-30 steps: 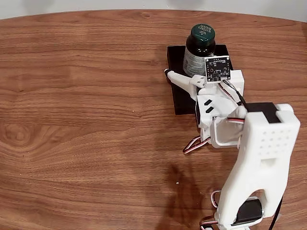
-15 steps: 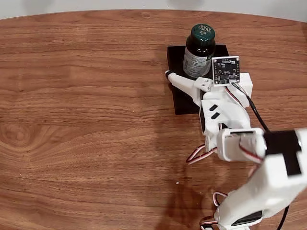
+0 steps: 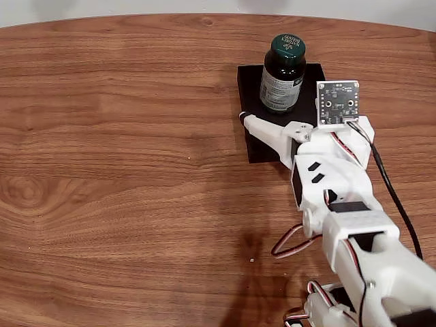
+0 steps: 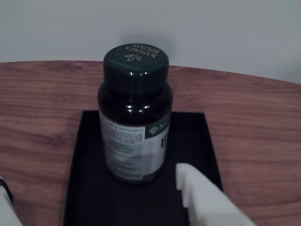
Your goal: Pick up the pill bottle and place it in the black box.
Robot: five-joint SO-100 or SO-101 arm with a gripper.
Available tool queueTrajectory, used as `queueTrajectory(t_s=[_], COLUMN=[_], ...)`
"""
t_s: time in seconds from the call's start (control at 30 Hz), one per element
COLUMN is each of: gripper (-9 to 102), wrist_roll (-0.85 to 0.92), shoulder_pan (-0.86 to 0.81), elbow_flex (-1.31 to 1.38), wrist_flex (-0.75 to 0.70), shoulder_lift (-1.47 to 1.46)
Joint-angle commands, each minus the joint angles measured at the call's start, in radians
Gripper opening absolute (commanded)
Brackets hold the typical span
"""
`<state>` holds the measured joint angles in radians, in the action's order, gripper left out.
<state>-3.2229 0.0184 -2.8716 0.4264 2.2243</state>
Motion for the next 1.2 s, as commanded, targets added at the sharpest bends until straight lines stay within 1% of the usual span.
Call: queueTrajectory(t_s=[0.0, 0.33, 0.73, 1.17], gripper=[43, 43, 43, 43], wrist_roll=[0.012, 0.028, 0.066, 0.12], shoulder_pan=[-0.023, -0.025, -0.052, -0.087], elbow_flex=[-0.002, -0.087, -0.138, -0.156], wrist_flex=[-0.097, -0.275, -0.374, -0.594], shoulder_lift=[0.166, 0.39, 0.485, 0.661])
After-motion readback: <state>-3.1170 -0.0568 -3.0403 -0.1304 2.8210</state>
